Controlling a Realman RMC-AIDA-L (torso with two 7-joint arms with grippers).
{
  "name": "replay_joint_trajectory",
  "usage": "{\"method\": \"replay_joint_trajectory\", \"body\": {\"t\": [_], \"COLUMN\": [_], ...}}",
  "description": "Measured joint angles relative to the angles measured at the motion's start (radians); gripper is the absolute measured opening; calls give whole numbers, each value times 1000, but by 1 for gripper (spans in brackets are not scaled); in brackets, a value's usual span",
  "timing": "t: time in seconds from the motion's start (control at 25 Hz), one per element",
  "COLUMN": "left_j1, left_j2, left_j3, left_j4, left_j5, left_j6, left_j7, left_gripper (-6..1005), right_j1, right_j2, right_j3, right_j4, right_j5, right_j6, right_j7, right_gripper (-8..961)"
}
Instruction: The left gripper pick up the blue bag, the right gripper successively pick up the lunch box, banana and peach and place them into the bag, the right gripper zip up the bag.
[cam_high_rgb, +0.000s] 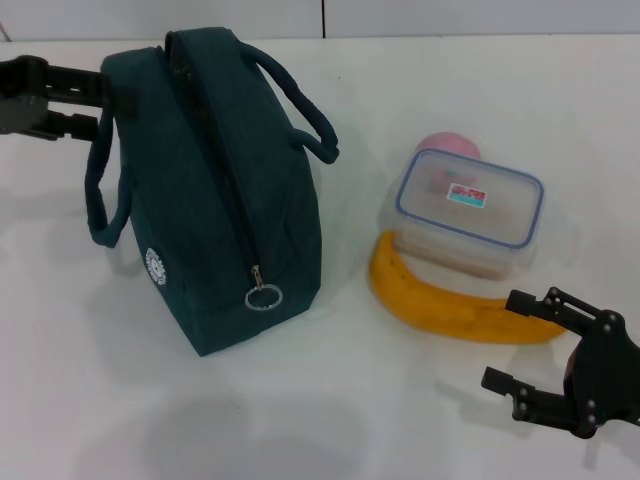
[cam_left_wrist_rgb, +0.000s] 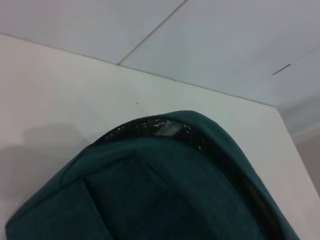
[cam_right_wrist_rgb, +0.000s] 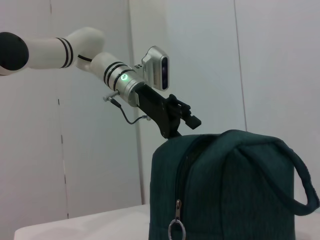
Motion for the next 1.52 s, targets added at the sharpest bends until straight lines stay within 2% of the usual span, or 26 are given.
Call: {"method": "replay_joint_trajectory", "body": {"t": [0.68, 0.88, 1.08, 1.2, 1.52], "left_j1": [-48, -53, -48, -42, -42], "left_j2": [-63, -65, -64, -58, -60], "left_j3": [4, 22, 15, 12, 19], "left_j4": [-1, 3, 7, 2, 1], "left_j5": [116, 124, 90, 66, 74], "left_j6": [-38, -39, -35, -36, -39], "left_j7": [-14, -13, 39, 52, 56], "left_gripper": [875, 875, 832, 629, 454], "right_j1": [3, 6, 6, 6, 6], "right_j2": [0, 0, 1, 2, 2], "right_j3": [0, 0, 0, 0, 0], "right_j4": [1, 1, 2, 3, 3], "right_j5": [0, 0, 0, 1, 3], "right_j6": [3, 5, 4, 3, 2], "right_j7": [-1, 0, 1, 1, 3], "right_gripper": [813, 812, 811, 811, 810]}}
